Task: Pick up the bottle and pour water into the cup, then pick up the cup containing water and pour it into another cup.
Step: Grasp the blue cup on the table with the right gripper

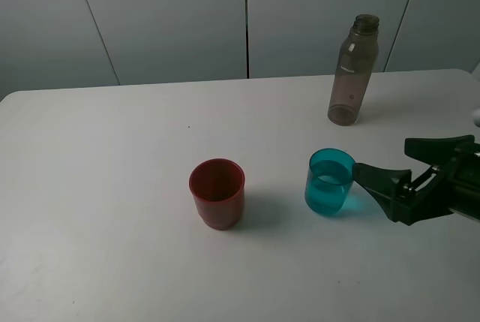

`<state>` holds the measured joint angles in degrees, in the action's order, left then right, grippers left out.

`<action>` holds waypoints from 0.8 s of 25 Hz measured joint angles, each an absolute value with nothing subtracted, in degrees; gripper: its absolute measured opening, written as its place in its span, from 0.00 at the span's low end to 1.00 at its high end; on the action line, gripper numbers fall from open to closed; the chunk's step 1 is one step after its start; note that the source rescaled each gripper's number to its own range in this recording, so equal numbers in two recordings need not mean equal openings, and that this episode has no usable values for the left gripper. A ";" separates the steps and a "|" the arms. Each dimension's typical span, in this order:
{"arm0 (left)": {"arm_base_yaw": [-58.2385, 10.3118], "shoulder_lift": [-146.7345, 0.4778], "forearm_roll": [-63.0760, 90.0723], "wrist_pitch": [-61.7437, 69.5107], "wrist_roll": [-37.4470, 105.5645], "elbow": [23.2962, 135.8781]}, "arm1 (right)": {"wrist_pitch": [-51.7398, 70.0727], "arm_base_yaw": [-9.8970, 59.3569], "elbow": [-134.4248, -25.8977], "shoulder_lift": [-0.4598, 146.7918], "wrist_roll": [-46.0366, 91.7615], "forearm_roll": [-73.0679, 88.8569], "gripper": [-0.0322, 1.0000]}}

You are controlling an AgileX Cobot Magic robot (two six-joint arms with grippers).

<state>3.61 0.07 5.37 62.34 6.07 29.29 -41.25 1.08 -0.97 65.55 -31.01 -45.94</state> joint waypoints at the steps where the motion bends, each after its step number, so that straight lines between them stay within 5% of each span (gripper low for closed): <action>1: 3.61 0.07 5.37 62.34 6.07 29.29 | -41.25 1.08 -0.93 65.55 -31.01 -45.94 1.00; 20: 3.61 0.07 5.37 62.34 6.07 29.29 | -38.92 1.08 -0.36 65.55 -32.05 -49.88 1.00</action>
<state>3.61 0.07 5.37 62.34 6.07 29.29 -38.92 1.08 -0.36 65.55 -32.05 -49.88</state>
